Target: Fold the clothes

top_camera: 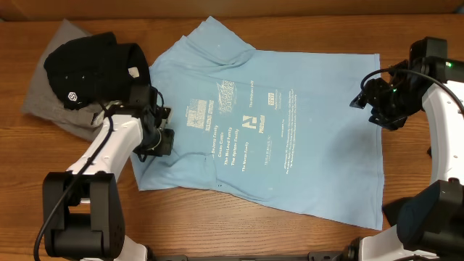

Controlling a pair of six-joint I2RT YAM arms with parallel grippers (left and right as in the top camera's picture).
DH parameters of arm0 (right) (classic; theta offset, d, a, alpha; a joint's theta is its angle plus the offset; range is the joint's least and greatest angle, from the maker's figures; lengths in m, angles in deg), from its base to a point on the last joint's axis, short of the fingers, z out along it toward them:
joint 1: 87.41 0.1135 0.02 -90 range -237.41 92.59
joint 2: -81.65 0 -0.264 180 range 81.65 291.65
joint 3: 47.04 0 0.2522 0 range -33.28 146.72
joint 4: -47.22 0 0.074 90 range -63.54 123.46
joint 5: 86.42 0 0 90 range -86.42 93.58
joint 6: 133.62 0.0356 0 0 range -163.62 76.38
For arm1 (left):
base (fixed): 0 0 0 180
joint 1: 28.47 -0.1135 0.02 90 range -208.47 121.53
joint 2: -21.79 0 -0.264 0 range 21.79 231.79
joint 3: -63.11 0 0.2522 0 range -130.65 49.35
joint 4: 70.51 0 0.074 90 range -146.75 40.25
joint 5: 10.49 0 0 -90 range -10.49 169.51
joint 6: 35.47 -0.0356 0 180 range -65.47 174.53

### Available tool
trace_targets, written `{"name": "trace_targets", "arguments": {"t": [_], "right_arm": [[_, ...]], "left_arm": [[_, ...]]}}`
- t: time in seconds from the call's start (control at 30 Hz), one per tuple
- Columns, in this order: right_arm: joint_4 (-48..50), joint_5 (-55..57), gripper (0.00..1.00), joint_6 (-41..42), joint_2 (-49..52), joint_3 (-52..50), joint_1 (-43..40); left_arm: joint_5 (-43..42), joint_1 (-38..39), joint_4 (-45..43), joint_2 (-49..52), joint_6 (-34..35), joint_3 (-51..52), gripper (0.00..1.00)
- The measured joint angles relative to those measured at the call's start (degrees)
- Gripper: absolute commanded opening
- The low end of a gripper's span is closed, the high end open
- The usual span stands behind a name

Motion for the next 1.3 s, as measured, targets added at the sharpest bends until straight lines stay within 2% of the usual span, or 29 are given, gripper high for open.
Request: {"name": "trace_targets", "arguments": {"t": [0.47, 0.5, 0.53, 0.57, 0.6, 0.73, 0.87, 1.07, 1.3], "right_arm": [[0.13, 0.02, 0.65, 0.0, 0.0, 0.0, 0.0], [0.13, 0.0, 0.65, 0.0, 0.0, 0.0, 0.0], [0.11, 0.0, 0.65, 0.0, 0.0, 0.0, 0.0], [0.11, 0.02, 0.65, 0.02, 0.0, 0.0, 0.0], [0.11, 0.02, 0.65, 0.0, 0.0, 0.0, 0.0], [0.15, 0.0, 0.65, 0.0, 0.0, 0.0, 0.0], [0.09, 0.02, 0.65, -0.02, 0.0, 0.0, 0.0], [0.5, 0.0, 0.65, 0.0, 0.0, 0.0, 0.0], [1.09, 0.04, 0.65, 0.02, 0.0, 0.0, 0.0]], "left_arm": [[10.54, -2.4, 2.36, 0.0, 5.99, -2.82, 0.04], [10.84, -2.73, 2.38, 0.0, 6.43, -2.86, 0.07], [11.08, -3.15, 2.29, 0.0, 6.91, -2.89, 0.18], [11.28, -3.52, 2.14, 0.0, 7.13, -2.89, 0.37], [11.3, -3.8, 1.95, 0.0, 7.43, -2.89, 0.52], [11.45, -4.26, 1.75, 0.0, 8.33, -2.91, 0.7], [11.43, -4.26, 3.78, 0.0, 8.66, -2.99, 0.72], [9.62, -7.48, 11.85, 0.0, 9.27, -3.04, 0.66], [-3.69, -17.51, 18.12, 0.0, 9.86, -3.04, 0.67]]}}
